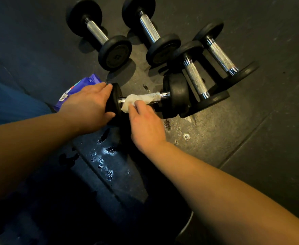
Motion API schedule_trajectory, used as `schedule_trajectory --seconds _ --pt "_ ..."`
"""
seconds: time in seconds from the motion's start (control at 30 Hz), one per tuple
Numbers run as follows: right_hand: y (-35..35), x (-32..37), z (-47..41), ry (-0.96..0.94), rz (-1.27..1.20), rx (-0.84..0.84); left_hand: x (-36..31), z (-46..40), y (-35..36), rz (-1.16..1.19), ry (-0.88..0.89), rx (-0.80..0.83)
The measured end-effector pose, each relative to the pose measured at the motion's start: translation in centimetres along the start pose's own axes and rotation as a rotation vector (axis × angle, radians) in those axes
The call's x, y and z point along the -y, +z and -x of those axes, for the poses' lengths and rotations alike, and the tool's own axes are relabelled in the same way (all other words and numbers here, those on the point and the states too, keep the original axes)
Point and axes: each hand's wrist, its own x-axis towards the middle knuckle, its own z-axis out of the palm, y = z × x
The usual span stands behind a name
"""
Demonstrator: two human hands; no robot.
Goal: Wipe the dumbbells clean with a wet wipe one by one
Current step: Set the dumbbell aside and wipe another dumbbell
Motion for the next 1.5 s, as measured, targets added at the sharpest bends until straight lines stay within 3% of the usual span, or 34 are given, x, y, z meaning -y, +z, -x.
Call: schedule_trajectory --seconds 0.13,0.27,0.37,0.6,0.77,1.0,1.5 --pt "0.3 -0.1 -0.6 -0.029 -0.027 0.014 0.1 -1.4 -0.8 -0.025 -0.021 0.133" --pt "0.3 -1.7 -0.9 0.180 -0.047 -0.123 0.0 -2.4 -1.8 -0.031 -0.020 0.179" --pt "0.2 -1.8 -0.9 0.298 -0.077 -0.126 0.0 -3.0 -2.1 0.001 -0.033 0.218" --pt "-0.4 -0.7 -1.3 0.160 -0.135 -0.030 -0.2 -3.6 -2.1 0.035 -0.038 0.184" --pt "-0.5 -0.5 -1.4 0.374 -0.264 -0.218 -0.4 -3.3 -2.1 0.033 -0.041 0.190" --pt "-0.6 -0.3 -1.8 0.451 -0.286 -0.114 -0.4 -3.2 -2.4 0.040 -0.043 0.210" --pt "-1.2 0.2 -1.5 0.724 -0.821 -0.102 -0.6 -2.8 -2.0 0.009 -0.066 0.227"
